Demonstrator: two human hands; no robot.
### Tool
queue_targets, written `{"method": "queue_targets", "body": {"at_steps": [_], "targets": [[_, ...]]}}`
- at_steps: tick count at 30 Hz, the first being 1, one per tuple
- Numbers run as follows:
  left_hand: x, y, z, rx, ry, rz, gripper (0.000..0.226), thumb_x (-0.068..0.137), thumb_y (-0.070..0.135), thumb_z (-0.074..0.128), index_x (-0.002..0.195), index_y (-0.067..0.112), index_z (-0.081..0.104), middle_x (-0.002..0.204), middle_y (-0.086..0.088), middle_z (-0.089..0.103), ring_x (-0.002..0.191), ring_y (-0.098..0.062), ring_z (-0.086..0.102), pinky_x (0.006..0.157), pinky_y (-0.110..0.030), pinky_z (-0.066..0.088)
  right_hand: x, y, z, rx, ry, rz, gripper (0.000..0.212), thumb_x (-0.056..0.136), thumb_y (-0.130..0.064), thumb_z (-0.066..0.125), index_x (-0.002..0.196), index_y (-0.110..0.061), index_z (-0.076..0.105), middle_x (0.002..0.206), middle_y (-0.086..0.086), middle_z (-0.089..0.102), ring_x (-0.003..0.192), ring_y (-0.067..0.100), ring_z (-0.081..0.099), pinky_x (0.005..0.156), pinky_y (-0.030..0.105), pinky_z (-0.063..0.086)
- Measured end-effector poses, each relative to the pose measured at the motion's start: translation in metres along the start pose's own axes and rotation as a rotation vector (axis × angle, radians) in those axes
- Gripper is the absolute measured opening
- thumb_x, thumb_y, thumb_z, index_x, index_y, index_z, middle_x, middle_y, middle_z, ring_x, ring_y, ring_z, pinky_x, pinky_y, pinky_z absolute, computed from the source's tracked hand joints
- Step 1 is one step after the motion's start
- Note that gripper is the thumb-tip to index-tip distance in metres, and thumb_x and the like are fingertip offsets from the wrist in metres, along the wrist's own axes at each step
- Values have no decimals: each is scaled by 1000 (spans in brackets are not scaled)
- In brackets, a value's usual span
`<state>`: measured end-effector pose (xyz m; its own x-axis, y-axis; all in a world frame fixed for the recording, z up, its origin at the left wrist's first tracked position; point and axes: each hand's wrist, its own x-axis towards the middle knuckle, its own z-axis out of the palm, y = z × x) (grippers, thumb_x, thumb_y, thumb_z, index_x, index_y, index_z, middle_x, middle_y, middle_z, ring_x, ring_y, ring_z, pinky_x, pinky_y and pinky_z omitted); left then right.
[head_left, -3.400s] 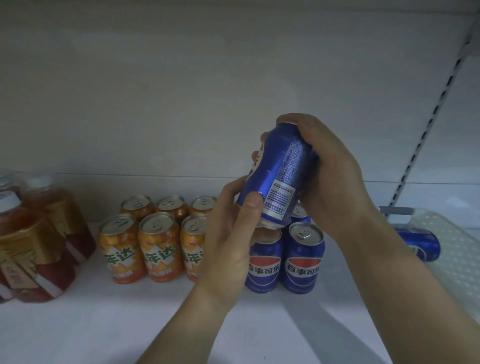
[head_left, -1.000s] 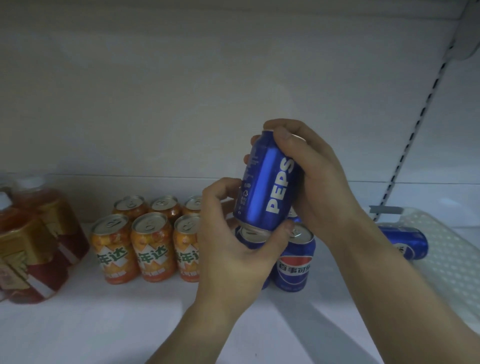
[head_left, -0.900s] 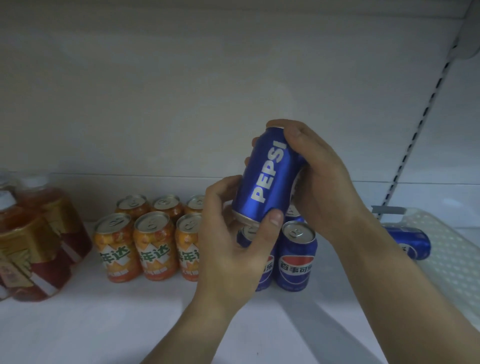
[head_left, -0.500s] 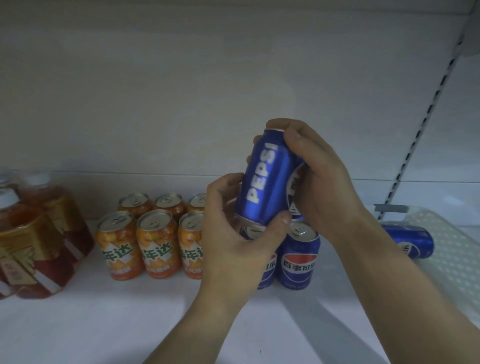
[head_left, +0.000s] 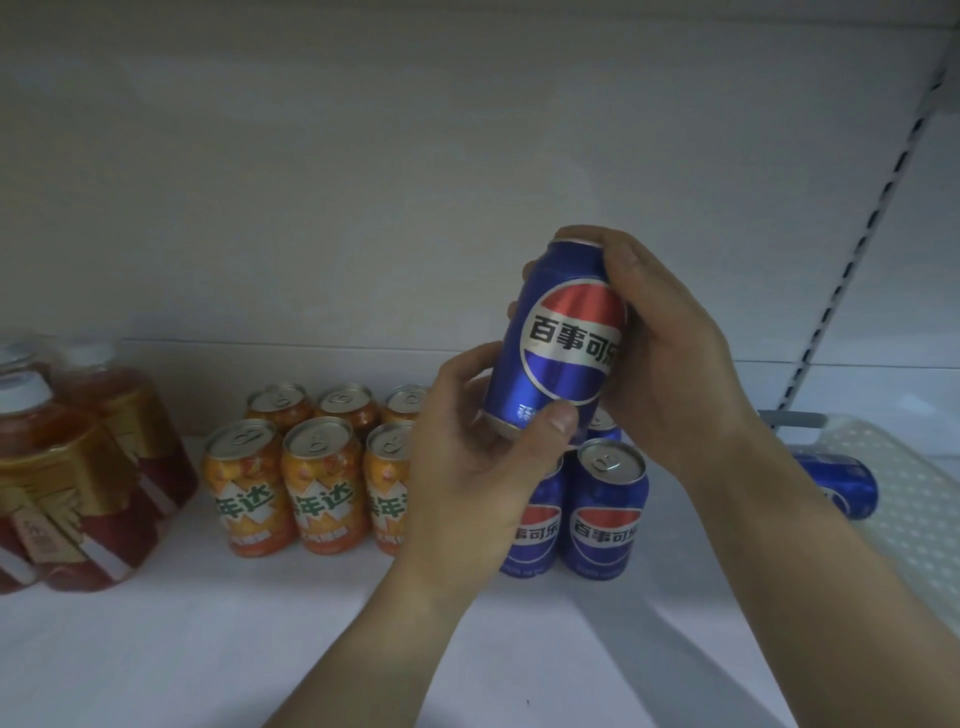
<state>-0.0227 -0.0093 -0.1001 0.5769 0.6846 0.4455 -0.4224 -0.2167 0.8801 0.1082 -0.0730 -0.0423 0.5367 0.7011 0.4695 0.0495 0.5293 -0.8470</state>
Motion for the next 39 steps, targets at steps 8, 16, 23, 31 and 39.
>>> {"method": "queue_targets", "body": {"at_steps": [8, 16, 23, 31, 39], "targets": [[1, -2, 0, 16, -30, -71, 75, 59, 34, 95, 122, 36, 54, 113, 14, 72, 100, -8, 73, 76, -24, 61, -4, -2, 2, -101, 20, 12, 28, 104, -28, 53, 125, -13, 65, 120, 8, 73, 104, 25, 72, 85, 40, 61], [5, -3, -1, 38, -94, -123, 76, 59, 44, 94, 124, 38, 55, 118, 16, 71, 107, -9, 71, 87, -35, 61, -5, -5, -3, -112, 9, 7, 31, 103, -27, 54, 129, -11, 62, 127, 13, 71, 108, 27, 72, 86, 43, 61], [4, -5, -4, 120, 17, -2, 75, 66, 34, 82, 135, 28, 54, 124, 14, 69, 112, -10, 68, 90, -33, 60, -3, -10, -3, -323, -95, 35, 49, 90, -36, 68, 136, -20, 61, 123, 0, 74, 113, 17, 72, 95, 39, 60], [16, -15, -22, 233, 143, 80, 65, 82, 5, 78, 140, 26, 54, 119, 10, 72, 107, -9, 70, 89, -38, 61, -11, -9, 7, -662, -295, -248, 79, 70, -2, 92, 139, -13, 56, 130, -5, 68, 124, 12, 64, 105, 31, 53], [19, -11, -26, 72, 121, 97, 63, 81, -15, 70, 135, 15, 59, 126, 0, 70, 111, -10, 68, 77, -19, 58, -16, -13, 17, -769, -330, -372, 73, 68, -9, 94, 130, -14, 56, 124, -8, 68, 118, 11, 66, 98, 23, 53]]}}
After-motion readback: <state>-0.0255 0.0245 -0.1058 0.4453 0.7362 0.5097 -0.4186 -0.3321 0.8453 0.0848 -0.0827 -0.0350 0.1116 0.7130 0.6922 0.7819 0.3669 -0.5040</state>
